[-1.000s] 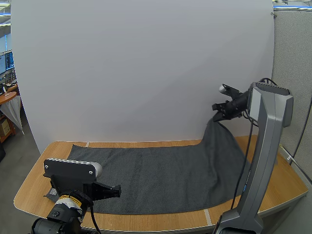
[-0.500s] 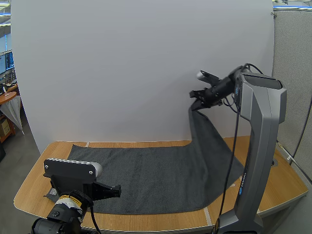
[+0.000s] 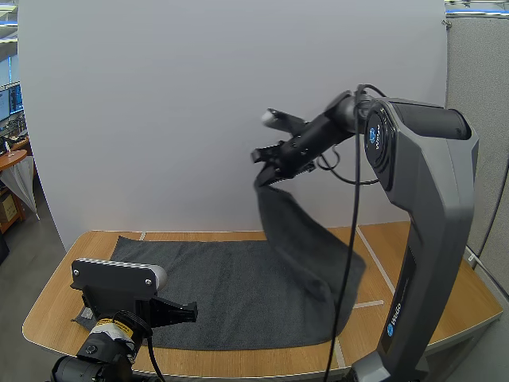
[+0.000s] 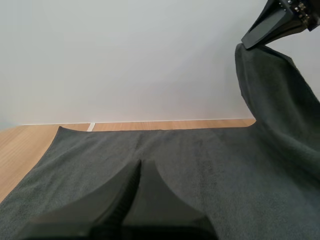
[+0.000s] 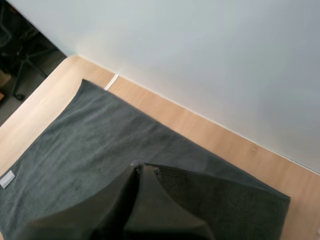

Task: Fold the towel

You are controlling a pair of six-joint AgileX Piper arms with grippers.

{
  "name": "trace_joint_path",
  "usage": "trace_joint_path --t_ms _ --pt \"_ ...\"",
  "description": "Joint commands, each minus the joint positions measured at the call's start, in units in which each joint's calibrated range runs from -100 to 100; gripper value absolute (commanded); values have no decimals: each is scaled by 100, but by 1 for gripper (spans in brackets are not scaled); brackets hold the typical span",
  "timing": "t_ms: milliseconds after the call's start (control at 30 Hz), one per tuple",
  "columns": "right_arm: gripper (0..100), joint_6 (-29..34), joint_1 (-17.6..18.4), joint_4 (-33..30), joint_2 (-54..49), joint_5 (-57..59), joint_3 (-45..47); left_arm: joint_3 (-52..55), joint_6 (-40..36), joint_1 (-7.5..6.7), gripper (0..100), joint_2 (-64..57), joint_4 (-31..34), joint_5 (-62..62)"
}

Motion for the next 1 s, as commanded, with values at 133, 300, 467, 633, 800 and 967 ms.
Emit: trace_joint_path --t_ms 133,300,467,633,800,967 --pt "0 196 737 -317 -280 -1504 415 0 -33 -20 0 -31 -23 -132" --pt "0 175 1073 -492 -153 -2116 415 0 -33 -20 0 -31 -23 -132" --pt "0 175 1339 -563 138 -2702 415 0 -33 -20 0 -31 -23 -132" --pt "0 175 1586 -677 423 -2835 250 0 -33 -20 0 -31 -23 -132" --pt "0 184 1757 -677 557 -2882 -126 0 -33 -20 0 -31 -23 -132" --pt "0 296 1895 -767 729 -2866 -495 0 -33 -20 0 -31 -23 -132"
